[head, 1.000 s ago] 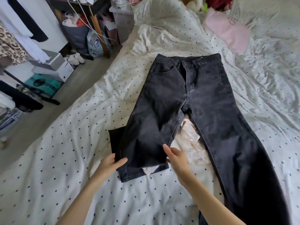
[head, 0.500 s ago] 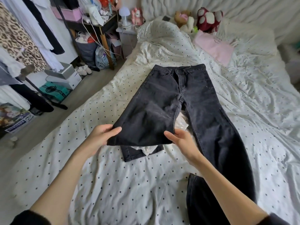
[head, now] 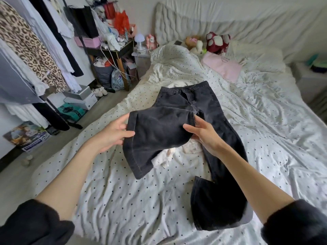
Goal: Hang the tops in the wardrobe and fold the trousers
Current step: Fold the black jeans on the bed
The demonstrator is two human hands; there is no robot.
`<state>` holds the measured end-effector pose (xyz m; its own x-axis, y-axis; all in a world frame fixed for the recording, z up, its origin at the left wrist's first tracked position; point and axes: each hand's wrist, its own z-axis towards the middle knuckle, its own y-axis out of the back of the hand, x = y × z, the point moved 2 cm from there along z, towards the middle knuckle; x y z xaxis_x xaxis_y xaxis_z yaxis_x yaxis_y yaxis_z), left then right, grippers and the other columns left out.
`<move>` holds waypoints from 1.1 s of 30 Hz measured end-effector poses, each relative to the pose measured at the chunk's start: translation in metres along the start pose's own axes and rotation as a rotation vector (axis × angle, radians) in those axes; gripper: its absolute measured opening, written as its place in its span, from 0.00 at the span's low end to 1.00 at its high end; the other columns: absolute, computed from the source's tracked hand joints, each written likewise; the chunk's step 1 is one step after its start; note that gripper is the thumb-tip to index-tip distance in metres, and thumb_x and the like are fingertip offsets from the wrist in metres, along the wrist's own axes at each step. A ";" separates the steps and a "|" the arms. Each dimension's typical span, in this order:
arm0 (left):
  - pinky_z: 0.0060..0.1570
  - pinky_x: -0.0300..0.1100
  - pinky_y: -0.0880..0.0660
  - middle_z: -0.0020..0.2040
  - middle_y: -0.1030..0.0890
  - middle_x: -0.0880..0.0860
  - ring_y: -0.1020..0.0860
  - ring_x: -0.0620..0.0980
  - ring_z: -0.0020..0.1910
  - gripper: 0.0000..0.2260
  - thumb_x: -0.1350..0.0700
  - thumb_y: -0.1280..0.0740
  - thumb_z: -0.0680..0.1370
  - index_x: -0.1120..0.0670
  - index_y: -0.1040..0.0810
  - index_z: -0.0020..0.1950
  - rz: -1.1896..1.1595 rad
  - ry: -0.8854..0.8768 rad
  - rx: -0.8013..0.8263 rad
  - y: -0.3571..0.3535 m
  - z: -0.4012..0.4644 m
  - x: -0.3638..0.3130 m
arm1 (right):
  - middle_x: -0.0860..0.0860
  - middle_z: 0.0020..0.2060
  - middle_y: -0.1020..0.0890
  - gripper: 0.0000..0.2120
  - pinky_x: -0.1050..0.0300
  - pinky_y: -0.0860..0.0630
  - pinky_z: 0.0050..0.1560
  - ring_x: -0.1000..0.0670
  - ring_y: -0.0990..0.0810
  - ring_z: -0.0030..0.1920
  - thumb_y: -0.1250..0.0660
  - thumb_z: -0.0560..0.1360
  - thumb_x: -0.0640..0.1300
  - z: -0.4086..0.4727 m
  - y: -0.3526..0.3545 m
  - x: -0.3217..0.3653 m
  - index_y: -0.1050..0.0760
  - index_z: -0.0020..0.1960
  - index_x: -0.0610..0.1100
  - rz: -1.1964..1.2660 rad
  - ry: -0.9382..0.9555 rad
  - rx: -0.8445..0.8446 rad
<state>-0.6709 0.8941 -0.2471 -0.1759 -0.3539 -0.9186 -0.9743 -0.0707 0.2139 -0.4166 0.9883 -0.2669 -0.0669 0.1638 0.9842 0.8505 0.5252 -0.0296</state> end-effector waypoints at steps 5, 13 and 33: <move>0.38 0.36 0.22 0.50 0.17 0.57 0.18 0.47 0.42 0.09 0.62 0.32 0.76 0.62 0.21 0.56 -0.039 0.115 -0.209 0.012 -0.008 0.012 | 0.48 0.49 0.16 0.12 0.63 0.22 0.46 0.52 0.18 0.49 0.36 0.78 0.40 -0.017 -0.012 -0.001 0.23 0.56 0.33 0.027 -0.076 0.071; 0.52 0.48 0.24 0.60 0.20 0.54 0.21 0.52 0.58 0.22 0.59 0.32 0.71 0.55 0.27 0.66 -0.314 0.191 -0.001 0.018 -0.052 0.069 | 0.49 0.56 0.18 0.17 0.58 0.22 0.52 0.53 0.18 0.52 0.34 0.76 0.38 -0.052 -0.049 -0.060 0.29 0.64 0.47 0.030 -0.173 0.127; 0.58 0.51 0.26 0.59 0.22 0.47 0.23 0.48 0.58 0.15 0.53 0.29 0.75 0.43 0.27 0.59 0.061 0.501 0.221 -0.008 -0.138 0.196 | 0.50 0.49 0.17 0.10 0.68 0.23 0.41 0.55 0.18 0.49 0.33 0.76 0.43 -0.155 -0.106 -0.155 0.23 0.57 0.44 -0.130 -0.548 0.139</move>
<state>-0.6779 0.6970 -0.3832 -0.1973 -0.7555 -0.6248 -0.9802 0.1422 0.1377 -0.4161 0.7778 -0.3897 -0.4577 0.4800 0.7484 0.7435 0.6682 0.0262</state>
